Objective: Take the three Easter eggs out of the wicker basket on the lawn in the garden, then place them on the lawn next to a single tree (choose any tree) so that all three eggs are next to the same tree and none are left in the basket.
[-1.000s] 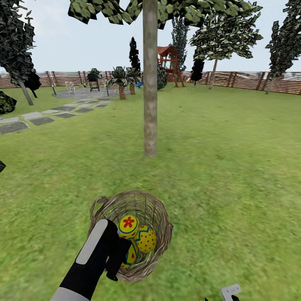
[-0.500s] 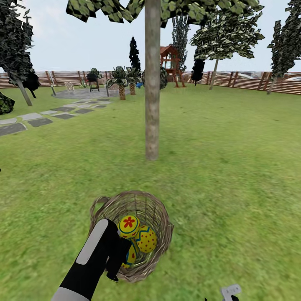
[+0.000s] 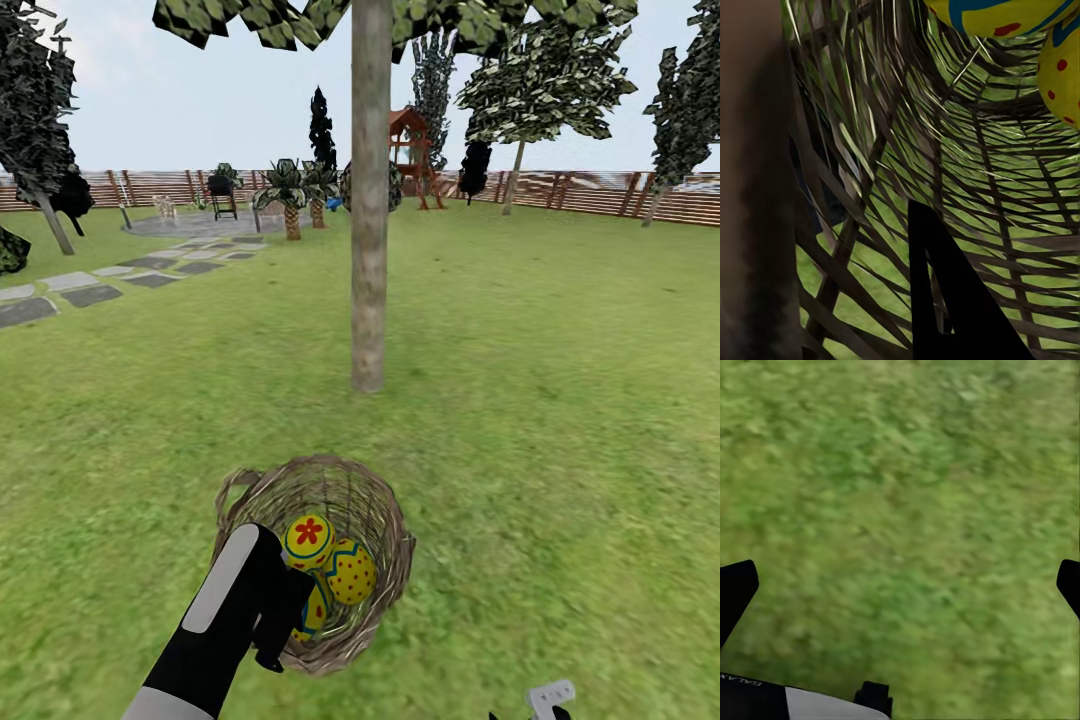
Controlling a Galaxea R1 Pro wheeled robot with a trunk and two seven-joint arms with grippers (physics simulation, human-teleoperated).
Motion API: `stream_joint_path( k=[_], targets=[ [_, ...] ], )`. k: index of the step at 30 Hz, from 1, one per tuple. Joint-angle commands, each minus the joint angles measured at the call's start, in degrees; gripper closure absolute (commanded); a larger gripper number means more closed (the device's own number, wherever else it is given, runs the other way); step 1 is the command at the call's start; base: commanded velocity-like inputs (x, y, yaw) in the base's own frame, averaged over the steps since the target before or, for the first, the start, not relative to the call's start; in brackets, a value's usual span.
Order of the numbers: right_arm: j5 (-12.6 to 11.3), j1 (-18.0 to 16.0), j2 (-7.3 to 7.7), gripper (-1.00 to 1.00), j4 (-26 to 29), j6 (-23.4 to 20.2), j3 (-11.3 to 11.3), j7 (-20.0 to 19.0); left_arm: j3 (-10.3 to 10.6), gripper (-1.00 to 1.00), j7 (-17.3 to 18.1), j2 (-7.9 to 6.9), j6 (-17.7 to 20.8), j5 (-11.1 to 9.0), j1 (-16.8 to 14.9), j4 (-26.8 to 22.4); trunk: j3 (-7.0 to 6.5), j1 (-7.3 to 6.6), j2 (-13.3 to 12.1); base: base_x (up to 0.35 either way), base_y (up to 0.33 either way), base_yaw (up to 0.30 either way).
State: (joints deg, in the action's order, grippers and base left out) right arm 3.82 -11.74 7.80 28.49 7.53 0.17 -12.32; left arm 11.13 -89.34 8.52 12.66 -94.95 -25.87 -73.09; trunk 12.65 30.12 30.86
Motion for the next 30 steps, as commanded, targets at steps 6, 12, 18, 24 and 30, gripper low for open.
stream_joint_path(
  k=[6,12,18,24,30],
  targets=[
    [0.40,-0.04,0.11,-1.00,-0.19,0.20,-0.02,-0.07,0.04,1.00,-0.14,0.01,0.92,-0.24,-0.05,-0.03,0.60,0.05,0.08,0.334,0.064,-0.002],
    [0.40,-0.04,0.10,-1.00,-0.11,0.20,0.00,-0.07,0.04,1.00,-0.14,0.01,0.90,-0.22,-0.05,-0.03,0.89,0.05,0.08,0.334,0.000,-0.131],
    [0.40,-0.04,0.11,-1.00,-0.03,0.20,0.00,-0.07,0.04,1.00,-0.14,0.01,0.88,-0.23,-0.05,-0.03,0.90,0.05,0.08,0.336,0.000,-0.144],
    [0.40,-0.04,0.11,-1.00,-0.15,0.20,0.01,-0.07,0.12,1.00,-0.14,0.01,0.88,-0.24,-0.05,-0.03,1.36,0.05,0.08,0.337,0.000,-0.003],
    [0.40,-0.04,0.11,-1.00,-0.11,0.20,0.00,-0.07,0.12,1.00,-0.06,0.01,0.92,-0.24,-0.05,-0.03,1.75,0.05,0.08,0.337,0.000,0.000]
  ],
)
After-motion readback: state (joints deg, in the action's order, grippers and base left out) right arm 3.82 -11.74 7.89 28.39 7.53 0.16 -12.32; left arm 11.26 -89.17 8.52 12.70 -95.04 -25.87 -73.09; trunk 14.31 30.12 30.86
